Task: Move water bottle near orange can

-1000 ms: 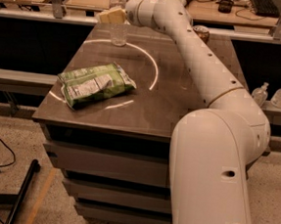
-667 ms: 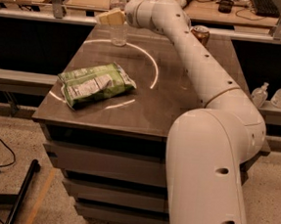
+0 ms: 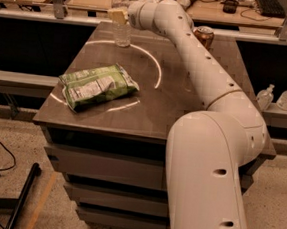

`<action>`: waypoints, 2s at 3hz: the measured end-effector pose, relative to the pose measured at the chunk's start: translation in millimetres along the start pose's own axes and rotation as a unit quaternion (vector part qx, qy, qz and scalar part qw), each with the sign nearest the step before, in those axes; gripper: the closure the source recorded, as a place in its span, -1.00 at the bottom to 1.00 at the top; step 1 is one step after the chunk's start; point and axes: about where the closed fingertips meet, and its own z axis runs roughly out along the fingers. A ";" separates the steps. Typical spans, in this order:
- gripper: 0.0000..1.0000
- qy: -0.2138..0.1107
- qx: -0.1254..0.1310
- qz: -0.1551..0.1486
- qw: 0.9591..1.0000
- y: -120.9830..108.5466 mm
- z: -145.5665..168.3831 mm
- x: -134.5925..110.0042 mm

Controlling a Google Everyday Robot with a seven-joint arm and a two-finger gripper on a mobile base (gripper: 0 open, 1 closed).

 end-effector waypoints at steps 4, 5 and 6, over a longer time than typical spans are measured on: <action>1.00 0.022 -0.052 0.045 0.997 43.6 -67.8 -23.3; 1.00 0.033 -0.069 0.019 0.997 39.2 -74.1 -36.4; 1.00 0.000 -0.077 -0.025 0.997 9.5 -98.6 -85.1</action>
Offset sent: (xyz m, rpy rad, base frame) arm -0.0373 -0.0231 0.0243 -0.0227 0.0454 0.0104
